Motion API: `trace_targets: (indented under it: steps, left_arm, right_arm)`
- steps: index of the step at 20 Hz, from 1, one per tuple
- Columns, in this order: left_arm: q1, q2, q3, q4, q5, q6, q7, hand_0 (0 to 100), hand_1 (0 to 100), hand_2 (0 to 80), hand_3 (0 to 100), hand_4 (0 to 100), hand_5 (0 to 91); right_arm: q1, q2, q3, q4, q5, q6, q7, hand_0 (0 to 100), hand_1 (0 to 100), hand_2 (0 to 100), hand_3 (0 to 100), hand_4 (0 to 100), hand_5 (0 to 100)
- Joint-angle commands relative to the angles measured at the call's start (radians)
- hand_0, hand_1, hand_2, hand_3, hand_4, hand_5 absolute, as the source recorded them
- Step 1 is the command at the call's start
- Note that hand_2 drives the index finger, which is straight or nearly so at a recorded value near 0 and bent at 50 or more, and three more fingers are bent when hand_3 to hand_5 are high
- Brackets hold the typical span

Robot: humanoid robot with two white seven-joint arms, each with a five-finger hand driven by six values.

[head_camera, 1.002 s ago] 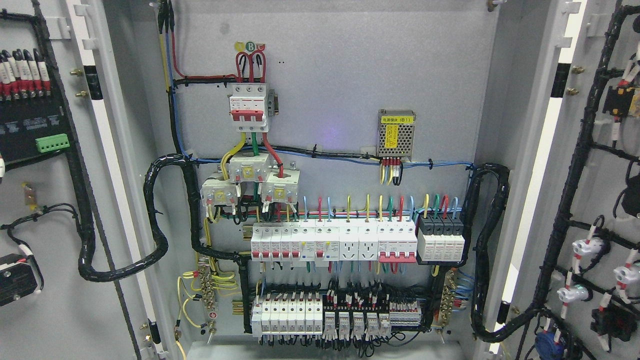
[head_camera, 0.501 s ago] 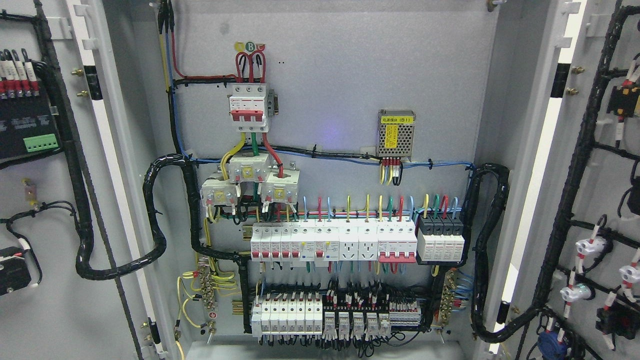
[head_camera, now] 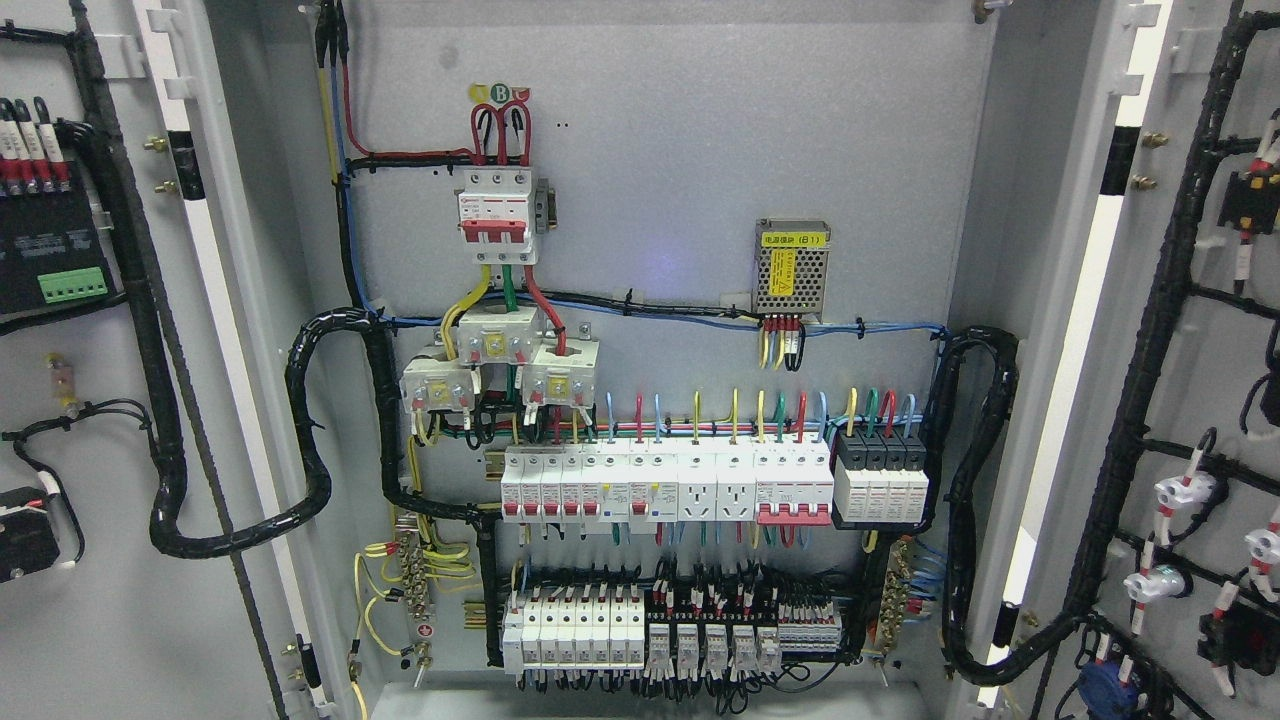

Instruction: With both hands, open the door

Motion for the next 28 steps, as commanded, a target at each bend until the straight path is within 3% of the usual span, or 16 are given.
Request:
trace_targets:
  steps: [1,5,11,19,23,28]
  left_arm:
    - [-0.003,0.01,0.001,0.026,0.004,-0.602,-0.001,12,39,0.0,0,0,0.0]
    - [0.003,0.001,-0.002,-0.017,0.002,-0.579,-0.001,12,39,0.0,0,0,0.0]
    - [0.035,-0.051,-0.035,-0.159,-0.007,-0.433,0.001,12,39,0.0,0,0,0.0]
    - [0.146,-0.105,-0.135,-0.336,-0.016,-0.427,0.001,12,39,0.0,0,0,0.0]
    - [0.149,-0.154,-0.17,-0.351,-0.083,-0.381,0.001,12,39,0.0,0,0,0.0]
    - [0.149,-0.209,-0.192,-0.411,-0.149,-0.16,0.001,12,39,0.0,0,0,0.0]
  right_arm:
    - [0.014,0.001,-0.024,0.008,-0.017,-0.012,0.003,12,39,0,0,0,0]
    - [0.016,0.004,-0.028,0.007,-0.018,-0.012,0.003,12,39,0,0,0,0]
    - [0.027,-0.001,-0.016,-0.021,-0.021,-0.027,0.005,12,39,0,0,0,0]
    - [0.027,-0.014,0.005,-0.058,-0.021,-0.044,0.008,12,39,0,0,0,0]
    - [0.017,-0.048,0.051,-0.061,-0.021,-0.058,0.008,12,39,0,0,0,0]
    - [-0.001,-0.083,0.149,-0.059,-0.017,-0.056,0.008,12,39,0,0,0,0]
